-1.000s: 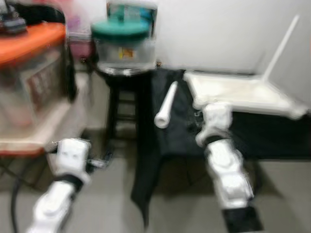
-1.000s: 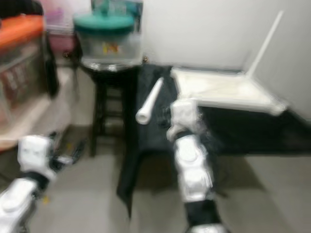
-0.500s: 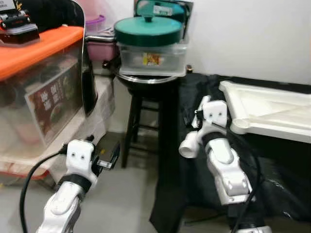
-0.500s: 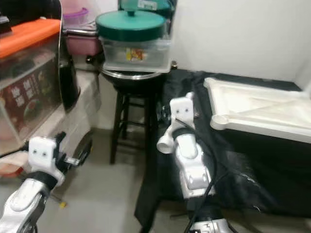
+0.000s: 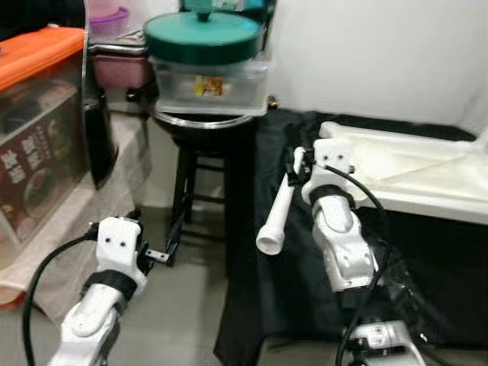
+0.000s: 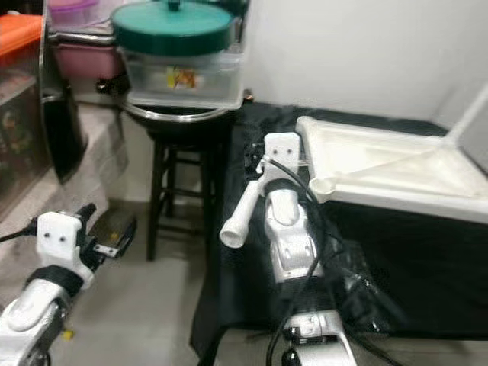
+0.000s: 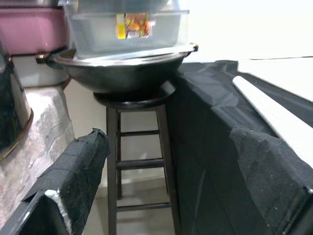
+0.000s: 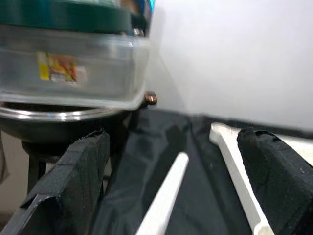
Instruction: Building children table
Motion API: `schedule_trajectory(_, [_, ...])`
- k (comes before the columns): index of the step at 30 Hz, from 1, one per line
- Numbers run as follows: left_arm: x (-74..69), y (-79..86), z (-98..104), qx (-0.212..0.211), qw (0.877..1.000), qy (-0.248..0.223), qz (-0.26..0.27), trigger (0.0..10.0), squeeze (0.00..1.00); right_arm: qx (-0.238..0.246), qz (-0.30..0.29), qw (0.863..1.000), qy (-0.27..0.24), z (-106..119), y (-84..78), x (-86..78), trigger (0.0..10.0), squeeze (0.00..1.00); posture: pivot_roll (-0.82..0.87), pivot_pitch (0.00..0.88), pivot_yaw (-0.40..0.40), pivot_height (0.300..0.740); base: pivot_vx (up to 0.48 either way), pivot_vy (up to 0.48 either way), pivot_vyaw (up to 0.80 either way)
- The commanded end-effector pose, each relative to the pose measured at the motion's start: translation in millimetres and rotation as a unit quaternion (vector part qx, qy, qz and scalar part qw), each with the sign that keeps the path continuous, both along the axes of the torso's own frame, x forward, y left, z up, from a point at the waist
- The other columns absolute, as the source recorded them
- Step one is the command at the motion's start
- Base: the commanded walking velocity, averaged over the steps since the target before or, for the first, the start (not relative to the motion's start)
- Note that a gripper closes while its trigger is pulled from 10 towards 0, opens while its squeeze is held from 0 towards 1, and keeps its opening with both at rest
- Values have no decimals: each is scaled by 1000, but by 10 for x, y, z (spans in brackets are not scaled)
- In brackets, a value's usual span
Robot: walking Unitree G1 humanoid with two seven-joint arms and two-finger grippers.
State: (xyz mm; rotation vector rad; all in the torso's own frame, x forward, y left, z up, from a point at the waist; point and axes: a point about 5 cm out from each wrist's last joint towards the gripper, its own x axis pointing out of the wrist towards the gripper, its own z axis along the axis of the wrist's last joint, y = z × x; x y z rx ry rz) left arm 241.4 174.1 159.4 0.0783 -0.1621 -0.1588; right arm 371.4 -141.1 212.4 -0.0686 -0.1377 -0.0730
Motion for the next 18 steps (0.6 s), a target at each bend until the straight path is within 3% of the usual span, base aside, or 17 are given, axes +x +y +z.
schedule_trajectory(1, [7, -2, -22, 4, 1000, 2, 0, 10000, 0, 38, -3, 998, 59, -168, -54, 82, 10000, 0, 57, 0, -102, 740, 0, 0, 0])
schedule_trajectory(3, [11, -5, -21, 4, 1000, 2, -1, 10000, 0, 54, 1, 996, 72, -185, -61, 121, 10000, 0, 57, 0, -102, 740, 0, 0, 0])
schedule_trajectory(4, [19, -3, -14, 6, 1000, 0, 0, 10000, 0, 87, 18, 989, 118, -236, -71, 220, 10000, 0, 61, 0, -107, 740, 0, 0, 0])
schedule_trajectory(8, [21, -1, -10, 7, 1000, -1, 0, 10000, 0, 118, 11, 981, 152, -295, -119, 275, 10000, 0, 64, 0, -111, 740, 0, 0, 0])
schedule_trajectory(18, [18, -20, -25, 7, 1000, 0, -1, 10000, 0, 158, 2, 962, 224, -529, -166, 290, 10000, 0, 68, 0, -114, 740, 0, 0, 0])
